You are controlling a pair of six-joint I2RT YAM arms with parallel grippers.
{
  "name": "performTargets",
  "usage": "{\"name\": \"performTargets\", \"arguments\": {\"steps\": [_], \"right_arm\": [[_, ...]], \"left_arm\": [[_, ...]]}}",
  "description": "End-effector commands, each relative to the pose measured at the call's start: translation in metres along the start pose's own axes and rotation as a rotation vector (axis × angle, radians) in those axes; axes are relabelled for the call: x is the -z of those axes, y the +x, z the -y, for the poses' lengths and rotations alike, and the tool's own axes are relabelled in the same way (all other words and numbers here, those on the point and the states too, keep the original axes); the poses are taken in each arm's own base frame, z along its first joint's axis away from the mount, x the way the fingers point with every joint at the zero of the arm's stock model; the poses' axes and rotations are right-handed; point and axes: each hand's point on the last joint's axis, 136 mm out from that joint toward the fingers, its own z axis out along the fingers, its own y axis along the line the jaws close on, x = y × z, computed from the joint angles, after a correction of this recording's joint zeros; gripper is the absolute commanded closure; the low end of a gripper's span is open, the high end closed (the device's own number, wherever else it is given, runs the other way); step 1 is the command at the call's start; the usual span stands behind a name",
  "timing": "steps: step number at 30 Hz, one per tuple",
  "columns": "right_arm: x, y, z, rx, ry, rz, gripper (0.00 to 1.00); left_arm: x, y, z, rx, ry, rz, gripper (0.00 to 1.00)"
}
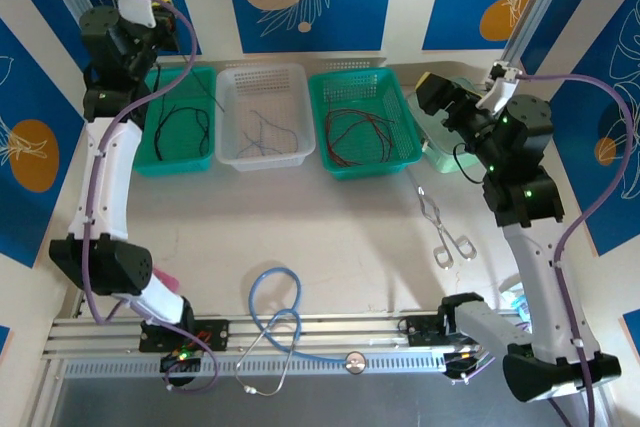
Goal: Untangle the cables
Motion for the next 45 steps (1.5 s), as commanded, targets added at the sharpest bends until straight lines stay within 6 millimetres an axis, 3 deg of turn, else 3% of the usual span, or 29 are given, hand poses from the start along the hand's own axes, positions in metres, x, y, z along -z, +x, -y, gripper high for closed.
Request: {"name": "performTargets", "arguments": {"steps": [1, 7, 11, 14, 17, 21, 27, 32, 38, 41, 43, 45], "right_arm": [[-0.002, -0.012, -0.017, -0.049, -0.093, -0.007, 0.01], [-0.014, -0.015, -0.017, -0.023, -0.104, -0.052, 0.01], [-0.028, -0.007, -0.005, -0.041, -0.094, -0.07, 0.01], [-0.036, 0.001, 0.002, -0.069, -0.094, -0.088, 0.01], [-0.04, 0.006, 0.009, -0.079, -0.087, -0.097, 0.01], [-0.038, 0.005, 0.014, -0.072, -0.073, -0.095, 0.02], [-0.033, 0.0, 0.021, -0.067, -0.06, -0.09, 0.01], [-0.032, 0.002, 0.023, -0.077, -0.058, -0.091, 0.02], [-0.029, 0.003, 0.025, -0.077, -0.052, -0.089, 0.02], [-0.026, 0.0, 0.022, -0.072, -0.054, -0.088, 0.02], [-0.025, -0.002, 0.02, -0.069, -0.053, -0.084, 0.01], [-0.022, -0.004, 0.018, -0.067, -0.056, -0.08, 0.02]], "left_arm": [[-0.016, 0.022, -0.036, -0.013, -0.065, 0.03, 1.0], [-0.029, 0.05, -0.066, -0.035, -0.097, -0.042, 1.0], [-0.039, 0.096, -0.076, -0.02, -0.125, -0.156, 1.0], [-0.046, 0.161, -0.087, 0.024, -0.166, -0.311, 1.0], [-0.048, 0.242, -0.101, 0.076, -0.212, -0.526, 1.0], [-0.034, 0.329, -0.116, 0.18, -0.281, -0.758, 1.0], [-0.022, 0.407, -0.107, 0.245, -0.241, -1.033, 1.0], [-0.006, 0.446, -0.1, 0.299, -0.221, -1.234, 1.0], [0.001, 0.477, -0.086, 0.377, -0.176, -1.327, 0.99], [-0.002, 0.475, -0.085, 0.398, -0.179, -1.331, 0.92], [-0.006, 0.463, -0.087, 0.387, -0.187, -1.298, 0.7], [-0.011, 0.445, -0.09, 0.358, -0.2, -1.253, 0.68]]}}
